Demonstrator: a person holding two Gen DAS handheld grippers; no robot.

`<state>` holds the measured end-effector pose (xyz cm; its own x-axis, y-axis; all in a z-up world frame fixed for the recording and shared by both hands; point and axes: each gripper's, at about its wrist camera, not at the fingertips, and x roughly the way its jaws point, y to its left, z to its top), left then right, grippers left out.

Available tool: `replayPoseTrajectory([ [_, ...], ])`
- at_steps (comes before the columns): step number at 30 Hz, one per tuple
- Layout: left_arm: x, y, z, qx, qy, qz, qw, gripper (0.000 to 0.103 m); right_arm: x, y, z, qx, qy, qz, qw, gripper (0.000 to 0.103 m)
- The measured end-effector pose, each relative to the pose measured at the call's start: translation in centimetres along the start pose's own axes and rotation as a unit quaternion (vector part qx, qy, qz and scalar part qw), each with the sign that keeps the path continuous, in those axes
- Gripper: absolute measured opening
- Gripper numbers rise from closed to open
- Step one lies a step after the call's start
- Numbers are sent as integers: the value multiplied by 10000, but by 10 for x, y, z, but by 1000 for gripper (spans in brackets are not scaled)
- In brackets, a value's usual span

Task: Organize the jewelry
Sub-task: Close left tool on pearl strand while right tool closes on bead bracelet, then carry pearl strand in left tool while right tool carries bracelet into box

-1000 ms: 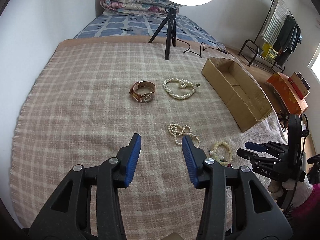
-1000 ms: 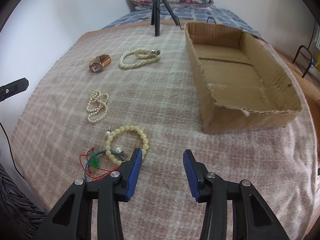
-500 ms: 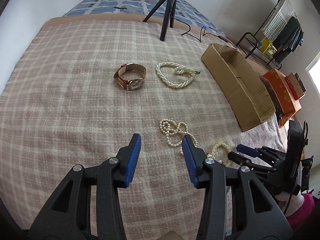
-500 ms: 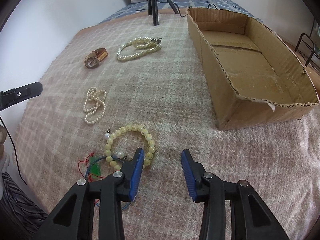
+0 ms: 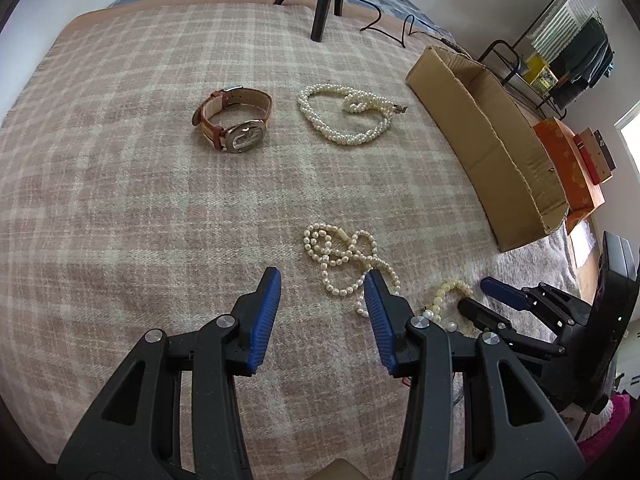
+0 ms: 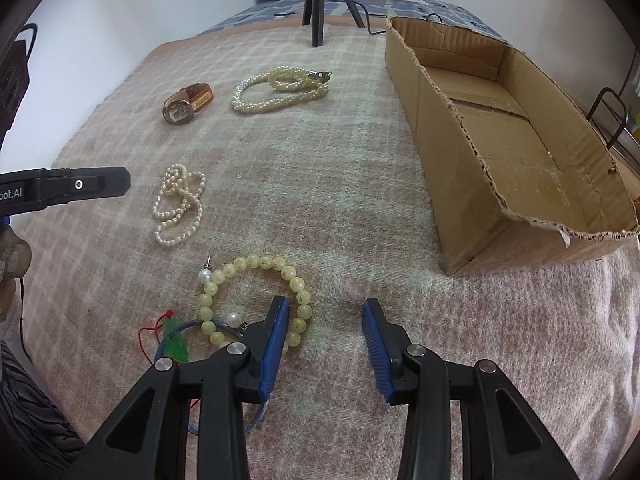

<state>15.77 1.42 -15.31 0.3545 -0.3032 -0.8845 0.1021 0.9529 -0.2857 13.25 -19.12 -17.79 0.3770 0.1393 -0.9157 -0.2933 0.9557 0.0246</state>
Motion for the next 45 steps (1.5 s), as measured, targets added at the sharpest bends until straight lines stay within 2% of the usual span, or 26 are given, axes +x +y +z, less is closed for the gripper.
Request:
replayPoseTrajectory([
  [14, 33, -14, 9, 126, 108, 121, 9998, 47, 0, 8, -2, -282, -78, -92, 9995, 27],
  [25, 44, -24, 10, 383, 44, 416, 9984, 46, 3, 13, 3, -390, -90, -104, 9991, 21],
  [27, 45, -25, 8, 459, 2, 438, 9980, 39, 4, 14, 4, -411, -91, -102, 9991, 19],
  [29, 44, -27, 6, 518, -34, 445, 9977, 20, 4, 15, 4, -439, -101, -97, 9989, 16],
  [31, 44, -29, 6, 537, -46, 395, 9978, 12, 4, 16, 5, -443, -112, -55, 9989, 12],
  [37, 42, -30, 8, 498, -120, 320, 9982, 9, 2, 14, 5, -394, -148, 61, 9991, 6],
  [45, 32, -29, 10, 436, -205, 197, 9986, 8, -9, 16, 6, -357, -264, 229, 9988, 5],
])
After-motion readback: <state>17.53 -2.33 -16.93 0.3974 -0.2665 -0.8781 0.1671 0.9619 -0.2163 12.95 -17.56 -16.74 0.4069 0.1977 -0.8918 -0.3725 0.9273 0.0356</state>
